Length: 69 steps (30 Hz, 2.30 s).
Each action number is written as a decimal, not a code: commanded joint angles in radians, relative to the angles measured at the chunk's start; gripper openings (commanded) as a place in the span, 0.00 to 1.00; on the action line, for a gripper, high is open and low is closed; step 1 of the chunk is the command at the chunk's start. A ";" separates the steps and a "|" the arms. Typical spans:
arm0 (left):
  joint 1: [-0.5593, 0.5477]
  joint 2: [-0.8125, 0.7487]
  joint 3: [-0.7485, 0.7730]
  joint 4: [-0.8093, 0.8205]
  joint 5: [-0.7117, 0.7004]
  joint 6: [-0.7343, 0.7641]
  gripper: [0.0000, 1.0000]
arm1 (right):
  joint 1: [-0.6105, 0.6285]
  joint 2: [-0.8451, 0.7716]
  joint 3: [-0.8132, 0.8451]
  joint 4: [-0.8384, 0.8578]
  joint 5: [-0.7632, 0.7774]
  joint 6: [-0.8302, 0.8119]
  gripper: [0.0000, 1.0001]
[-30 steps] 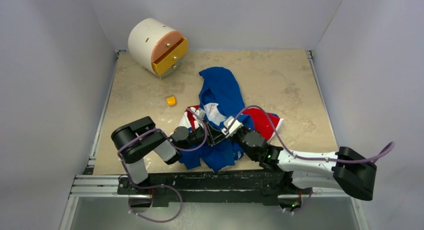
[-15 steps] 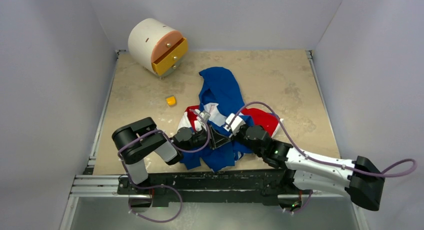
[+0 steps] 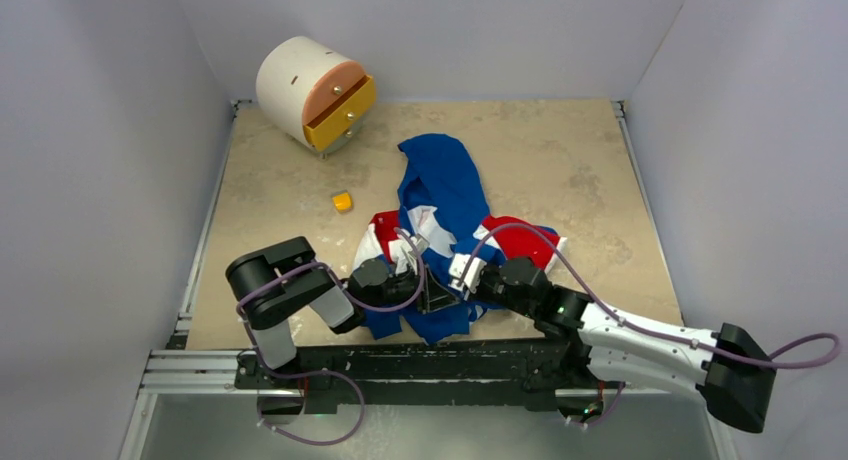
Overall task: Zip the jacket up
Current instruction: Pick up the zipper from the jacket.
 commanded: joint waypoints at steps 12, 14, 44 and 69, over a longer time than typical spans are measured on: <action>-0.030 0.034 -0.040 -0.117 0.112 0.004 0.00 | -0.021 0.136 0.019 0.240 -0.008 -0.110 0.21; -0.030 0.036 -0.040 -0.114 0.115 0.003 0.00 | -0.021 0.123 0.013 0.238 -0.028 -0.129 0.24; -0.030 -0.037 -0.041 -0.245 0.089 0.032 0.00 | -0.021 0.132 0.137 0.217 0.275 0.075 0.00; -0.133 -0.402 -0.130 -0.304 -0.493 -0.091 0.55 | -0.020 0.126 0.098 0.224 0.238 0.267 0.00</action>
